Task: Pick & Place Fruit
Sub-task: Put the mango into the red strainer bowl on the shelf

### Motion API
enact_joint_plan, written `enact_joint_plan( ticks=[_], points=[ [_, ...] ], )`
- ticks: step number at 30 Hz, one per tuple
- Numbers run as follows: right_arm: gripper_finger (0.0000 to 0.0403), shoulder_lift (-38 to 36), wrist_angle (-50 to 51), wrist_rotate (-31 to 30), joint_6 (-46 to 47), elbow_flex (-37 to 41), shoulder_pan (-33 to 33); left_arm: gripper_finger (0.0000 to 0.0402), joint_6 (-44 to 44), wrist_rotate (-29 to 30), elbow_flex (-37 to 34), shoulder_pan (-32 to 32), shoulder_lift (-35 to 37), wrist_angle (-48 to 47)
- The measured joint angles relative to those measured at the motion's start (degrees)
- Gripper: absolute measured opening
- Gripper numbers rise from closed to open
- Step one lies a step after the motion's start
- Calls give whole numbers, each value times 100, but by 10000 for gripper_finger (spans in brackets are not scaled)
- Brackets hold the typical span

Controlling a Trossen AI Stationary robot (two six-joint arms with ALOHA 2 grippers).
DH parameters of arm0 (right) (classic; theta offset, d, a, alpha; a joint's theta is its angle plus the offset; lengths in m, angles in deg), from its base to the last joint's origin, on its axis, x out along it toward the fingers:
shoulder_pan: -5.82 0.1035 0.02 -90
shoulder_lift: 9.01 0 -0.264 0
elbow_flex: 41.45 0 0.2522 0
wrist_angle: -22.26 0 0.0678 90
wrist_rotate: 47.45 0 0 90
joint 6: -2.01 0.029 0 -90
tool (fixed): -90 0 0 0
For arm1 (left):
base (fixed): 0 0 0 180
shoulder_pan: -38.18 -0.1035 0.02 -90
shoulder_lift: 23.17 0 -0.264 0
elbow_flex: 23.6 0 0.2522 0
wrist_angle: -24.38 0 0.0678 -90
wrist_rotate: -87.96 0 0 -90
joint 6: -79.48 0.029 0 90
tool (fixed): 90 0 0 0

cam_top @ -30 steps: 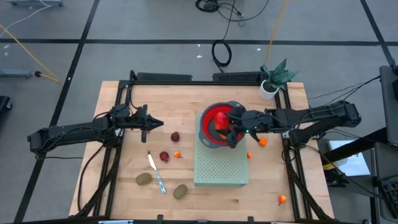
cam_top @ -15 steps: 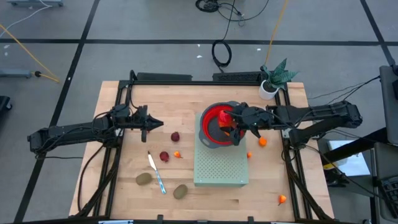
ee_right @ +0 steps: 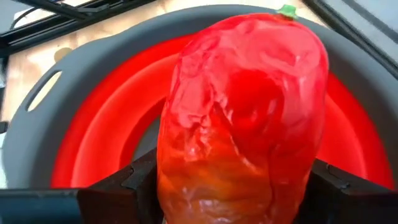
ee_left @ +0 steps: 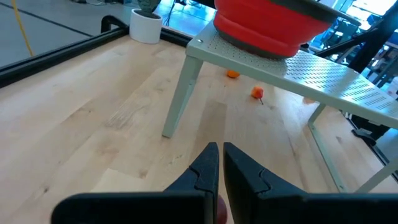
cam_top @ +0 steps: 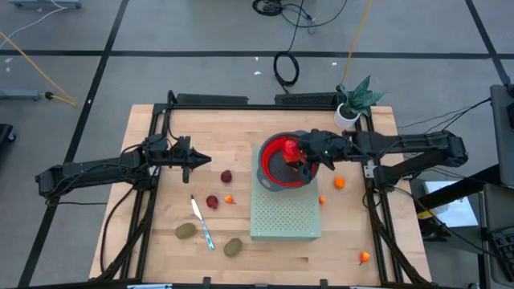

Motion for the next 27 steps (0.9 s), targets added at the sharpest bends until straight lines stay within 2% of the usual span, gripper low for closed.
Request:
enact_joint_plan(
  ticks=[7, 27],
  points=[
    [240, 33, -3, 433, -77, 2, -249, 21, 7, 0, 2, 0, 0, 2],
    [240, 33, -36, 431, -201, 2, -349, 21, 13, 0, 0, 0, 0, 4]
  ],
)
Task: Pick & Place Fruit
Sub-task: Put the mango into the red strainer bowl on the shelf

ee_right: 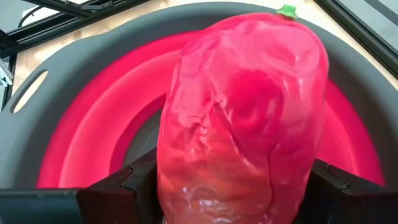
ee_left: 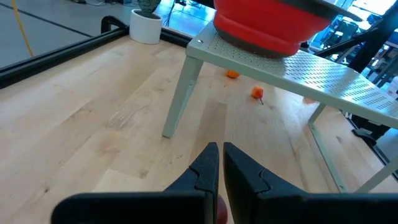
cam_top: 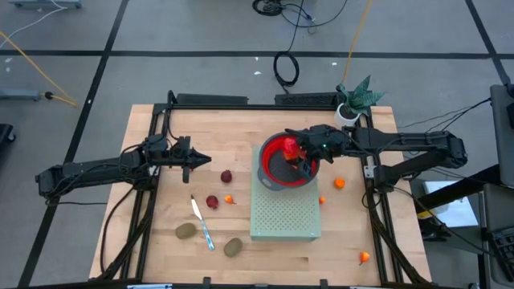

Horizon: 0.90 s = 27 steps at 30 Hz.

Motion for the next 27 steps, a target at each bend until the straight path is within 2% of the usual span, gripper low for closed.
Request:
enact_joint_plan(
  ticks=[4, 11, 27],
  points=[
    [240, 0, -135, 16, -7, 0, 0, 21, 0, 0, 0, 0, 0, -2],
    [240, 1, -182, 438, -15, 2, 0, 21, -2, 0, 0, 0, 0, 0],
    [240, 2, -182, 450, -9, 2, 2, 21, -4, 0, 0, 0, -1, 0]
  ],
)
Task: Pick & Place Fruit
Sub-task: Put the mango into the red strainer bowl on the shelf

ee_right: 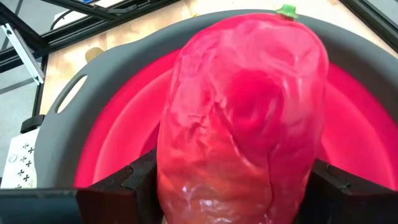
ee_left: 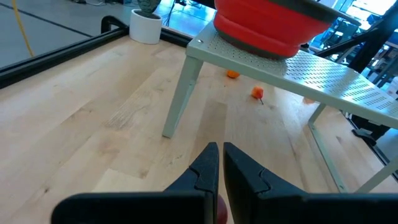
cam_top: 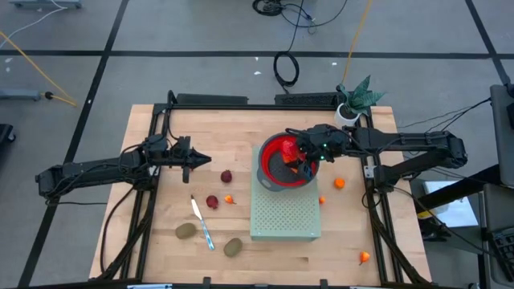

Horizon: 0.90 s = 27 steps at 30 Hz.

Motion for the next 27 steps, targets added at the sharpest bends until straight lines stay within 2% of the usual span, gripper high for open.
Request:
enact_joint_plan(
  ticks=[14, 27],
  points=[
    [242, 0, 0, 138, -15, 0, 0, 21, 2, 0, 0, 0, -1, 0],
    [294, -5, -2, 129, -212, 0, 0, 21, 0, 2, 0, 0, 0, 0]
  ],
)
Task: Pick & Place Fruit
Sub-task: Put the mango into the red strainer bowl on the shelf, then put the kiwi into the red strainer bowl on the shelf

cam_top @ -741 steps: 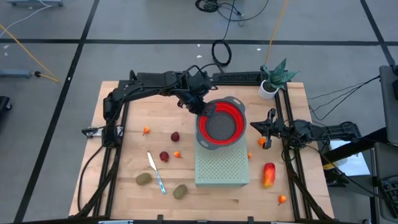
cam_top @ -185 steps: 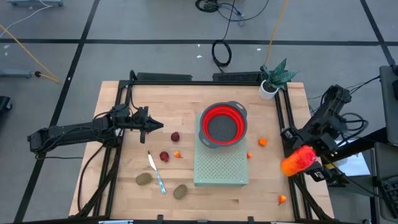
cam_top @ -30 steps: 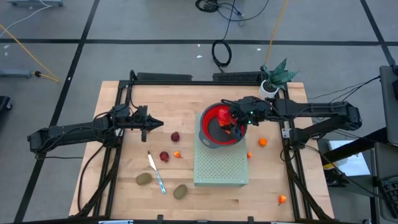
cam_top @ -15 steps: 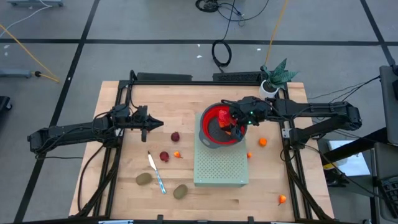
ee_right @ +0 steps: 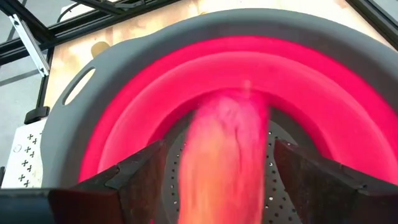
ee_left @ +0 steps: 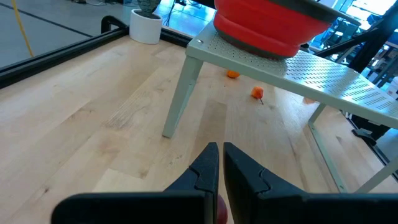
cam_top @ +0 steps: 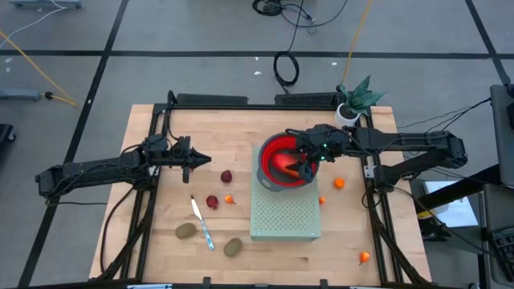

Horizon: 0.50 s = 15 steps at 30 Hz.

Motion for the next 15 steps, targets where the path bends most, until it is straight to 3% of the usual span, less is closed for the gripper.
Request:
enact_joint_plan(
  ticks=[15],
  points=[
    [293, -579, -569, 13, 258, 2, 148, 21, -29, -2, 0, 2, -1, 2]
  ],
)
